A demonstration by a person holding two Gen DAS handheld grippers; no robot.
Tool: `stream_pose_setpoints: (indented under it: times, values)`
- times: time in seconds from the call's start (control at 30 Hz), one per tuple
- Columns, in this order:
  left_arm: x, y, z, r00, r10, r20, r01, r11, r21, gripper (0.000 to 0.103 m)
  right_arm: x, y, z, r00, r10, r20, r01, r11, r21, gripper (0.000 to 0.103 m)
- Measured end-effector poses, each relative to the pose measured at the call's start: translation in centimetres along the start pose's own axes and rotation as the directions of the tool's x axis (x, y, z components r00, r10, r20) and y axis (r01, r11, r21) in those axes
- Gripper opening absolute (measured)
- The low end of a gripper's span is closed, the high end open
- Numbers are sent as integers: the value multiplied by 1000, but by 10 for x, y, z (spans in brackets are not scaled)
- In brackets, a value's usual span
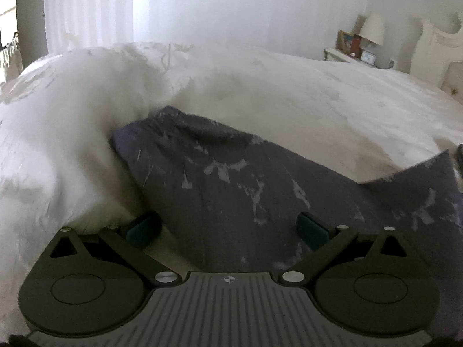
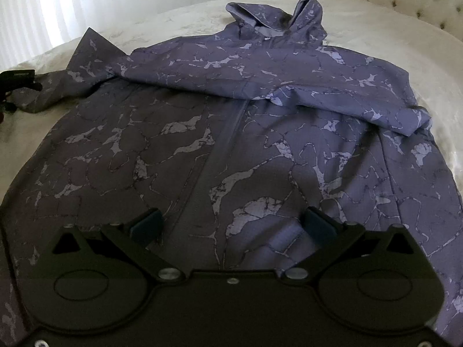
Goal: Fold large clothes
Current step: 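Grasp the sleeve cuff with the left gripper and fold it across the body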
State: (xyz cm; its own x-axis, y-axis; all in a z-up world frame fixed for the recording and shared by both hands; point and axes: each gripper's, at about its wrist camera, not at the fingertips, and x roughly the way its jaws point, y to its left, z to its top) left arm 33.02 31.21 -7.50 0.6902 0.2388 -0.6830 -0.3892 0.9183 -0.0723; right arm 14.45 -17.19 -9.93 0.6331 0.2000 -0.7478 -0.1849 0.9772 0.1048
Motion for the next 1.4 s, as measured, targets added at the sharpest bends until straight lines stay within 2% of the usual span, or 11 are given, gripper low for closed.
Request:
stream_pose_setpoints:
  times: [0.07,0.1,0.13,0.2,0.23,0.37,0.57,0.77,0.93,1.2,1.4]
  values:
    - [3,-3,3,1000,18,3,-18,1000,11,100,0,0,0,1000,1,-1,-1,1000,0,103]
    - [3,-5,3,1000,22,4,-22,1000,19,88,0,0,1,1000,-1,-1,1,1000,1,103]
    - [3,-7,4,1000,27,7,-27,999,29,57,0,0,1,1000,-2,-2,2,1000,-1,103]
    - [3,-6,6,998,56,3,-56,998,22,14,0,0,1,1000,0,-7,0,1000,0,103]
    - [2,-4,7,998,57,0,-57,998,1,9,0,0,2,1000,0,-9,0,1000,1,103]
    - [-25,5,15,998,-15,64,20,997,-74,6,0,-1,5,1000,10,-24,-11,1000,-3,103]
    - [-105,-25,44,971,-141,191,145,989,-6,6,-1,-4,7,998,43,-40,-44,999,-13,103]
    - [-197,-95,75,904,-301,303,261,951,165,5,-14,-20,13,995,99,-24,-98,995,31,102]
    - [-251,-165,85,827,-442,348,361,892,273,6,-29,-40,25,995,84,53,-86,996,40,102]
    - [-243,-282,57,739,-612,282,502,780,374,6,-22,-75,23,994,41,97,-45,998,38,102]
    - [-195,-361,0,727,-670,149,561,705,433,6,-17,-106,11,994,47,96,-62,986,156,102]
